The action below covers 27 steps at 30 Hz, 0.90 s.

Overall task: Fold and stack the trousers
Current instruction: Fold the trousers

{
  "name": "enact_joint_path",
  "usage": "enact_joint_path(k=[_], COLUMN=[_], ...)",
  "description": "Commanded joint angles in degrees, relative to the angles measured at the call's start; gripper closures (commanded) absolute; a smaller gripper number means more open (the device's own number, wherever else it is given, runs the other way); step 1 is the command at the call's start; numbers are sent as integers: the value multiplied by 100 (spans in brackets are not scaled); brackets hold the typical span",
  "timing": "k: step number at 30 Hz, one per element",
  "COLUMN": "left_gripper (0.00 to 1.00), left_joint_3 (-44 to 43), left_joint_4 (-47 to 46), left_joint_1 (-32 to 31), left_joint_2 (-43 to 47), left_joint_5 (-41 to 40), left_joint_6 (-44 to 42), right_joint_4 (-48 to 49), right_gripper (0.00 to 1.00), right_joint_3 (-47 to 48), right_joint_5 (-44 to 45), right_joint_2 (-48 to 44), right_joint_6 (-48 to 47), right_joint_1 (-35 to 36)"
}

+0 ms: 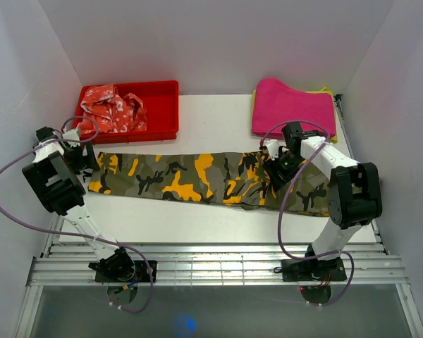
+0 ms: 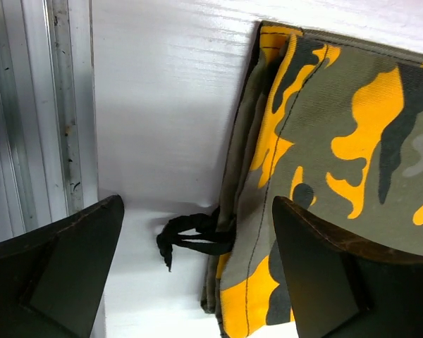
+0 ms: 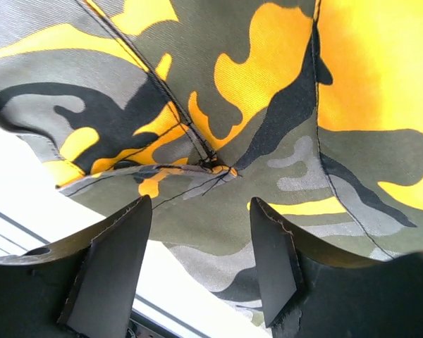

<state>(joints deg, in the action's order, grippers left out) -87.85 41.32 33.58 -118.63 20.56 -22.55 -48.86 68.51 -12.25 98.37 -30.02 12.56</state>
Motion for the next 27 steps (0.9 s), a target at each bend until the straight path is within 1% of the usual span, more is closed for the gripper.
enact_joint_path(k=[1, 2, 4, 7, 8, 9, 10, 11, 12, 14, 17, 19, 20, 21, 22, 24, 27], left_gripper=[2, 2, 2, 3, 14, 22, 32, 40, 48, 56, 57, 71, 73, 80, 100, 100, 100], left_joint_3=[374, 339, 42, -22, 57, 154, 259, 391, 453, 715, 1032, 1095, 1086, 1034, 973, 780, 191], left_joint_4=[-361, -327, 173, 403, 368, 316, 185, 175, 166, 96, -80, -124, -107, -89, -19, 138, 445], left_joint_1=[-36, -36, -36, -36, -45, -62, -141, -185, -203, -229, -291, -291, -291, -291, -282, -273, -160], left_joint_2=[438, 333, -105, -450, -468, -468, -477, -512, -512, -451, -275, -170, -135, -82, 84, 260, 577], left_joint_5=[98, 115, 597, 1045, 1125, 1152, 1065, 908, 924, 976, 819, 775, 783, 818, 844, 862, 845], left_joint_6=[13, 13, -135, -101, -84, -66, 73, 92, 92, 171, 242, 277, 277, 312, 347, 417, 461], right_joint_4=[-220, -229, -168, -98, -80, -62, -36, 8, 17, 17, 17, 17, 0, -27, -44, -53, -80], right_gripper=[36, 36, 35, 35, 35, 35, 36, 35, 35, 36, 37, 37, 38, 39, 39, 40, 41], right_joint_3=[242, 233, 145, -39, -83, -127, -206, -241, -259, -259, -215, -198, -172, -154, -154, -162, -198], right_joint_5=[-190, -190, -208, -120, -59, 11, 21, 30, 21, 30, 65, 65, 65, 65, 56, 82, 100], right_joint_2=[-230, -248, -300, -274, -266, -257, -265, -265, -265, -222, -186, -204, -204, -204, -213, -248, -335], right_joint_6=[-39, -39, -48, -118, -162, -179, -197, -197, -197, -188, -171, -153, -153, -145, -144, -144, -162], right_joint_1=[36, 28, 36, 28, 28, 28, 28, 28, 28, 28, 28, 28, 28, 28, 28, 28, 28])
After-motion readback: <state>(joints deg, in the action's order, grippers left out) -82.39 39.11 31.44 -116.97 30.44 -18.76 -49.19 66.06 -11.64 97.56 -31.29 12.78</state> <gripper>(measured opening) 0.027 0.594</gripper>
